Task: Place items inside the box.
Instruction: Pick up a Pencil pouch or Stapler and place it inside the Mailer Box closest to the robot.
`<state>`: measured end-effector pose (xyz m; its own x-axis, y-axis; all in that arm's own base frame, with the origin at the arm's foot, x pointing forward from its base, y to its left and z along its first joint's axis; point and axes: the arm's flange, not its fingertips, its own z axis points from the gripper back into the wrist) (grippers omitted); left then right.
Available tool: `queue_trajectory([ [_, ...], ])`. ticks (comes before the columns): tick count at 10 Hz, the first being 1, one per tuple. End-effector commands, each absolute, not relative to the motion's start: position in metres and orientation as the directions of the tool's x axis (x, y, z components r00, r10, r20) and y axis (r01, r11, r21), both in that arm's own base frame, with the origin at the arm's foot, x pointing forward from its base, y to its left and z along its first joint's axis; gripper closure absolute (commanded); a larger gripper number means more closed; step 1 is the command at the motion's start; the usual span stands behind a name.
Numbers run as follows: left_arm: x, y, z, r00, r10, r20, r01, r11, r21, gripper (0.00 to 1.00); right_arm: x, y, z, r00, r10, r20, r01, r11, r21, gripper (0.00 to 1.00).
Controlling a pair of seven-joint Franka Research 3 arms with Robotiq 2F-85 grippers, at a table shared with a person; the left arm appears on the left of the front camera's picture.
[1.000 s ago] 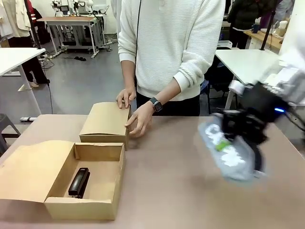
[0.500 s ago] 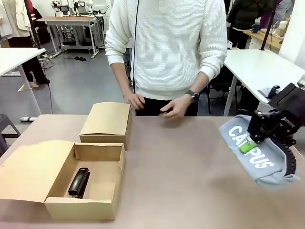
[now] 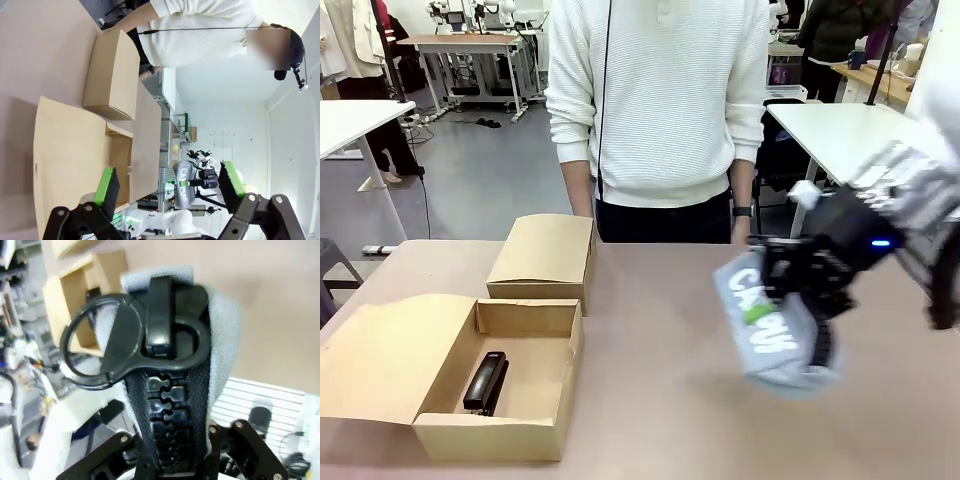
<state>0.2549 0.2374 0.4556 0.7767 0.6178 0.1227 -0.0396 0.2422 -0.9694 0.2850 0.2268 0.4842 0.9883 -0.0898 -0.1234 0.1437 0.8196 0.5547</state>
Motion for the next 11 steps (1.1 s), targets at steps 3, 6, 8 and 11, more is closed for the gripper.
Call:
queue_trajectory([
  [3, 0.254, 0.238, 0.457, 0.775, 0.616, 0.140, -0.015, 0.239, -0.971, 0.00, 0.312, 0.409, 0.462, 0.987, -0.087, -0.134, 0.140, 0.874, 0.466, 0.90],
  [6, 0.254, 0.238, 0.457, 0.775, 0.616, 0.140, -0.015, 0.239, -0.971, 0.00, 0.289, 0.417, 0.456, 0.989, -0.052, -0.138, 0.115, 0.858, 0.501, 0.90],
  [8, 0.254, 0.238, 0.457, 0.775, 0.616, 0.140, -0.015, 0.239, -0.971, 0.00, 0.299, 0.427, 0.441, 0.992, -0.049, -0.114, 0.098, 0.876, 0.473, 0.90],
  [11, 0.254, 0.238, 0.457, 0.775, 0.616, 0.140, -0.015, 0.239, -0.971, 0.00, 0.293, 0.455, 0.445, 0.990, -0.143, -0.008, 0.131, 0.877, 0.463, 0.90],
])
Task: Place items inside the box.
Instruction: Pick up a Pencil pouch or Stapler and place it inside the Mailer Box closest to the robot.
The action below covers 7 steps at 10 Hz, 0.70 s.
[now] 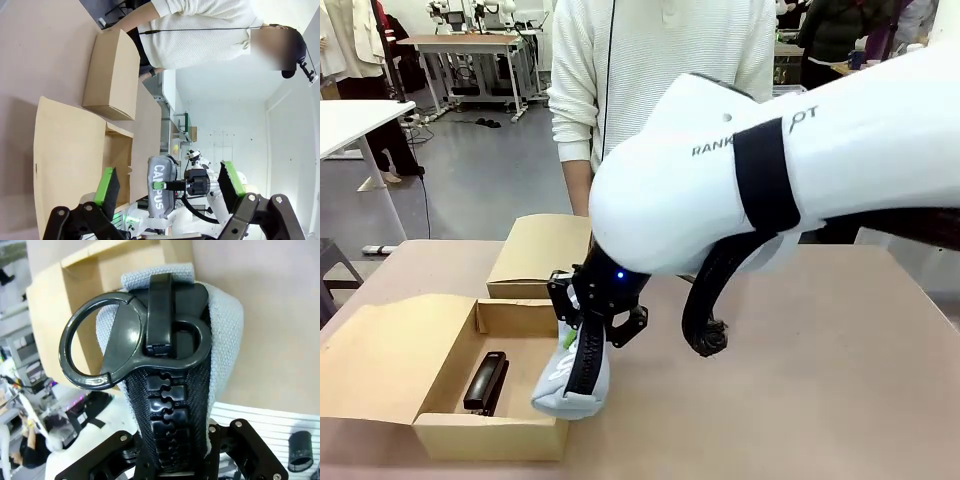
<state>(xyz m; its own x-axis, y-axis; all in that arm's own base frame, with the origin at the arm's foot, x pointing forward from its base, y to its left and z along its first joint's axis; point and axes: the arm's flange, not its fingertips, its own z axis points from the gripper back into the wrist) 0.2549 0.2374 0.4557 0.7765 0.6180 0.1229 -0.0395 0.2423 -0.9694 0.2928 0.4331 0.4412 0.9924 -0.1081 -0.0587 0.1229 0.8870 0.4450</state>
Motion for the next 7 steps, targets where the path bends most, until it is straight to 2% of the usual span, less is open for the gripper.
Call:
queue_trajectory([
  [1, 0.254, 0.238, 0.457, 0.775, 0.616, 0.140, -0.015, 0.239, -0.971, 0.00, 0.300, 0.469, 0.453, 0.991, -0.129, 0.019, 0.104, 0.871, 0.481, 0.90],
  [2, 0.254, 0.238, 0.457, 0.775, 0.616, 0.140, -0.015, 0.239, -0.971, 0.00, 0.304, 0.487, 0.456, 0.990, -0.142, 0.020, 0.115, 0.866, 0.487, 0.90],
  [7, 0.254, 0.238, 0.457, 0.775, 0.616, 0.140, -0.015, 0.239, -0.971, 0.00, 0.321, 0.555, 0.422, 0.988, -0.148, 0.049, 0.123, 0.933, 0.337, 0.90],
])
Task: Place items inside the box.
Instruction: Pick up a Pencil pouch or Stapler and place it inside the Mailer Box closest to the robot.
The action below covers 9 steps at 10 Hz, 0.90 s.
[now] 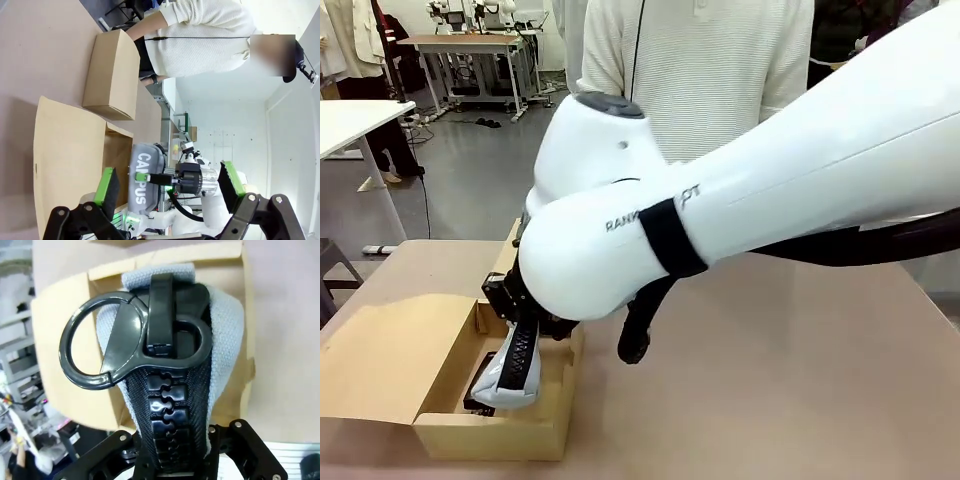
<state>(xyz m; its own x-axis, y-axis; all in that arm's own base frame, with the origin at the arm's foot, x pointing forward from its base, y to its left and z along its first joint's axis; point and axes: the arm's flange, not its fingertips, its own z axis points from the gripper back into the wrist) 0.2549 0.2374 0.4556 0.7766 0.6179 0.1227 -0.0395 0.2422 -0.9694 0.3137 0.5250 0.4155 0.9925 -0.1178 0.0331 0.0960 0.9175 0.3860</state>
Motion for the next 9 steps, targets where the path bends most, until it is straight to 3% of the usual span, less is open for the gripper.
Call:
queue_trajectory([
  [1, 0.254, 0.238, 0.457, 0.775, 0.616, 0.140, -0.015, 0.239, -0.971, 0.00, 0.325, 0.560, 0.412, 0.988, -0.144, 0.049, 0.122, 0.942, 0.314, 0.90],
  [9, 0.254, 0.238, 0.457, 0.775, 0.616, 0.140, -0.015, 0.239, -0.971, 0.00, 0.343, 0.560, 0.351, 0.989, -0.147, -0.011, 0.146, 0.970, 0.196, 0.90],
])
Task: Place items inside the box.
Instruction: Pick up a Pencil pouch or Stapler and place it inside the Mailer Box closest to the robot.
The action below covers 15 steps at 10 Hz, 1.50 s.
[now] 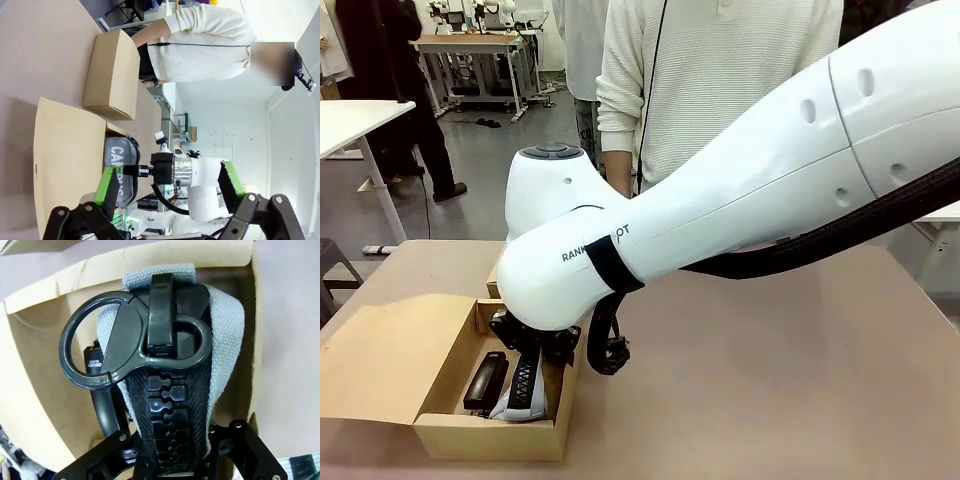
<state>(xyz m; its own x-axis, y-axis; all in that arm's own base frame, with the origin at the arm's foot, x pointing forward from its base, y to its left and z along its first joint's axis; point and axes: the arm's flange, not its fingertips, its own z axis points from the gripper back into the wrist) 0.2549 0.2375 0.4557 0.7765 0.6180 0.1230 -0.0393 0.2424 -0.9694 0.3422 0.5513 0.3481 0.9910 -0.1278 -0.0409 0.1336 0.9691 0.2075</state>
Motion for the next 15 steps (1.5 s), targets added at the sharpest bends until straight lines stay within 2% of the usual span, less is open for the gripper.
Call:
queue_trajectory([
  [1, 0.254, 0.238, 0.457, 0.775, 0.616, 0.140, -0.015, 0.239, -0.971, 0.00, 0.343, 0.559, 0.351, 0.989, -0.145, -0.005, 0.143, 0.969, 0.203, 0.90],
  [3, 0.254, 0.238, 0.457, 0.775, 0.616, 0.140, -0.015, 0.239, -0.971, 0.00, 0.345, 0.557, 0.354, 0.989, -0.147, -0.003, 0.144, 0.965, 0.219, 0.90],
  [6, 0.254, 0.238, 0.457, 0.775, 0.616, 0.140, -0.015, 0.239, -0.971, 0.00, 0.344, 0.556, 0.353, 0.990, -0.140, -0.016, 0.140, 0.962, 0.235, 0.01],
  [12, 0.254, 0.238, 0.457, 0.775, 0.616, 0.140, -0.015, 0.239, -0.971, 0.00, 0.342, 0.554, 0.354, 0.991, -0.131, -0.011, 0.129, 0.958, 0.255, 0.00],
  [15, 0.254, 0.238, 0.457, 0.775, 0.616, 0.140, -0.015, 0.239, -0.971, 0.00, 0.334, 0.546, 0.369, 0.997, -0.079, -0.011, 0.078, 0.944, 0.319, 0.00],
])
